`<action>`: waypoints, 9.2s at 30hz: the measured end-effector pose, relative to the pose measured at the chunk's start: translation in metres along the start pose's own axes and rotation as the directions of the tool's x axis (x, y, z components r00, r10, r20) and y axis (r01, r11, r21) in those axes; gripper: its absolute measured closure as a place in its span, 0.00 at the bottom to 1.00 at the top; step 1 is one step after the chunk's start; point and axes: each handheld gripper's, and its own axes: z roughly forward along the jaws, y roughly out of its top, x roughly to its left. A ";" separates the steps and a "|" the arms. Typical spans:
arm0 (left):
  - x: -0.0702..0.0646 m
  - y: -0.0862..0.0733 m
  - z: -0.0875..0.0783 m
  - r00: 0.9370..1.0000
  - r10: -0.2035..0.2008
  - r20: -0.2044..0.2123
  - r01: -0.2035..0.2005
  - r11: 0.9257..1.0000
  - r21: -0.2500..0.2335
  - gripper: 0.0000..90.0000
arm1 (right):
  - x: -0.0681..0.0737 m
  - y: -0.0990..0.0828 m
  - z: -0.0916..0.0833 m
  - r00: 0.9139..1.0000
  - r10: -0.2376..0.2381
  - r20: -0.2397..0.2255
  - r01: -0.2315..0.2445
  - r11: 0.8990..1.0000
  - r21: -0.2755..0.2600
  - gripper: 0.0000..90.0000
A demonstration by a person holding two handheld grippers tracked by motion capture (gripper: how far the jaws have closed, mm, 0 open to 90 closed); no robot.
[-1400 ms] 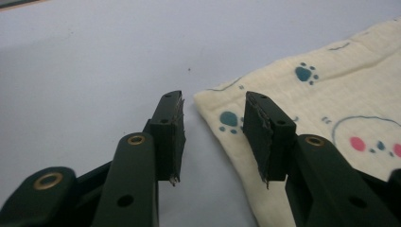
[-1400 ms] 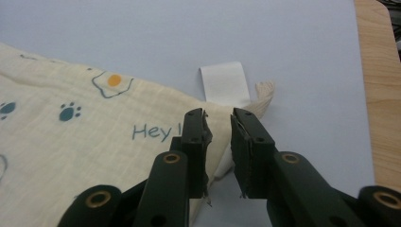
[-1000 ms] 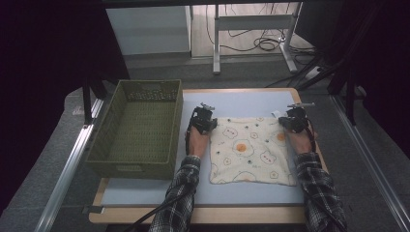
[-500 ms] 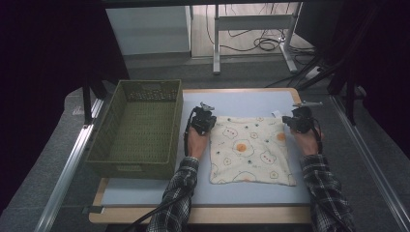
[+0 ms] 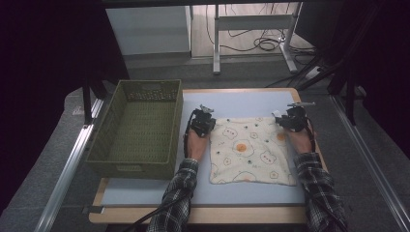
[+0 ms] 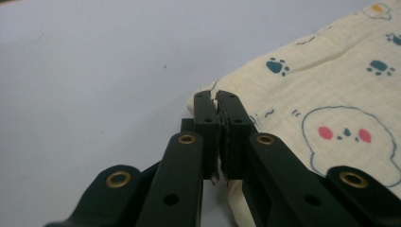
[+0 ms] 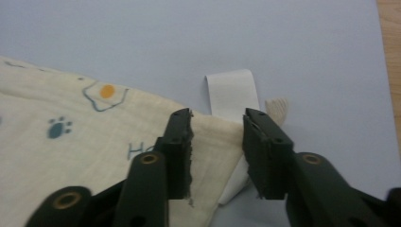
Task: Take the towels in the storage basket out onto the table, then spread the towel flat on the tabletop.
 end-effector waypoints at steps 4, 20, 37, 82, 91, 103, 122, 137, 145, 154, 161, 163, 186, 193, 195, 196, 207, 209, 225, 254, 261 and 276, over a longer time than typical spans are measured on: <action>0.000 -0.001 0.001 1.000 -0.001 0.000 0.001 1.000 -0.001 0.97 | 0.000 0.004 0.003 1.000 0.014 0.014 -0.014 1.000 0.019 0.87; -0.003 0.010 -0.023 1.000 0.025 0.006 -0.025 0.998 -0.054 0.97 | 0.000 0.011 -0.035 0.999 -0.017 -0.028 0.016 0.999 -0.037 0.99; -0.020 0.008 -0.064 0.997 0.075 0.019 -0.072 0.989 -0.127 0.97 | 0.008 0.005 -0.087 0.994 -0.076 -0.073 0.069 0.993 -0.094 0.99; -0.074 -0.100 -0.129 0.972 0.184 0.146 -0.165 0.977 -0.134 0.97 | 0.054 -0.114 -0.171 0.969 -0.202 -0.140 0.193 0.979 -0.071 0.98; -0.078 -0.117 -0.135 0.966 0.169 0.195 -0.152 0.983 -0.099 0.90 | 0.058 -0.130 -0.175 0.969 -0.202 -0.145 0.196 0.979 -0.053 0.88; -0.075 -0.106 -0.157 0.969 0.151 0.196 -0.121 0.981 -0.155 0.59 | 0.057 -0.115 -0.207 0.971 -0.200 -0.134 0.185 0.976 -0.117 0.75; -0.081 -0.120 -0.136 0.950 0.152 0.274 -0.143 0.988 -0.055 0.64 | 0.061 -0.155 -0.192 0.976 -0.146 -0.162 0.144 0.989 -0.022 0.75; -0.075 -0.126 -0.135 0.935 0.113 0.336 -0.110 0.994 -0.030 0.75 | 0.072 -0.147 -0.170 0.966 -0.156 -0.207 0.155 0.988 -0.022 0.74; -0.082 -0.122 -0.137 0.940 0.173 0.295 -0.173 0.985 -0.026 1.00 | 0.072 -0.148 -0.169 0.966 -0.153 -0.208 0.152 0.988 -0.020 0.74; -0.090 -0.120 -0.157 0.930 0.191 0.315 -0.185 0.982 -0.049 1.00 | 0.071 -0.147 -0.170 0.967 -0.153 -0.203 0.152 0.988 -0.022 0.74; -0.086 -0.127 -0.142 0.941 0.172 0.292 -0.182 0.983 0.006 0.94 | 0.071 -0.147 -0.171 0.967 -0.152 -0.203 0.151 0.988 -0.020 0.73; -0.086 -0.120 -0.146 0.945 0.178 0.273 -0.181 0.983 -0.014 0.77 | 0.071 -0.146 -0.175 0.968 -0.156 -0.196 0.153 0.988 -0.031 0.69; -0.065 -0.072 -0.107 0.991 0.125 0.051 -0.124 0.992 -0.023 0.47 | 0.050 -0.143 -0.160 0.982 -0.172 -0.078 0.173 0.985 0.003 0.50; -0.054 -0.066 -0.095 0.995 0.066 0.071 -0.066 0.998 -0.005 0.59 | 0.049 -0.139 -0.163 0.982 -0.171 -0.082 0.172 0.985 0.004 0.50; -0.051 -0.066 -0.090 0.997 0.054 0.064 -0.054 0.999 0.001 0.61 | 0.049 -0.139 -0.169 0.982 -0.164 -0.092 0.164 0.986 -0.008 0.50; -0.049 -0.065 -0.088 0.997 0.049 0.064 -0.050 0.999 0.009 0.62 | 0.049 -0.139 -0.172 0.982 -0.162 -0.097 0.162 0.987 -0.013 0.50; -0.040 -0.066 -0.071 0.996 0.045 0.075 -0.049 0.997 0.054 0.65 | 0.069 -0.129 -0.180 0.968 -0.178 -0.177 0.173 0.984 -0.043 0.50; -0.040 -0.066 -0.071 0.996 0.047 0.080 -0.051 0.997 0.055 0.64 | 0.075 -0.127 -0.177 0.963 -0.183 -0.199 0.178 0.983 -0.044 0.50; -0.046 -0.066 -0.067 0.992 0.084 0.092 -0.088 0.995 0.041 0.55 | 0.133 -0.113 -0.150 0.906 -0.257 -0.338 0.251 0.966 -0.062 0.50; -0.043 -0.065 -0.066 0.991 0.086 0.101 -0.091 0.995 0.045 0.54 | 0.230 -0.087 -0.114 0.791 -0.366 -0.491 0.380 0.922 -0.074 0.58; -0.043 -0.065 -0.066 0.991 0.084 0.105 -0.089 0.995 0.044 0.53 | 0.256 -0.087 -0.106 0.752 -0.396 -0.526 0.420 0.904 -0.079 0.63; -0.029 -0.061 -0.077 0.996 -0.041 0.078 0.042 0.999 -0.003 0.56 | 0.268 -0.096 -0.092 0.779 -0.443 -0.445 0.463 0.884 -0.068 0.90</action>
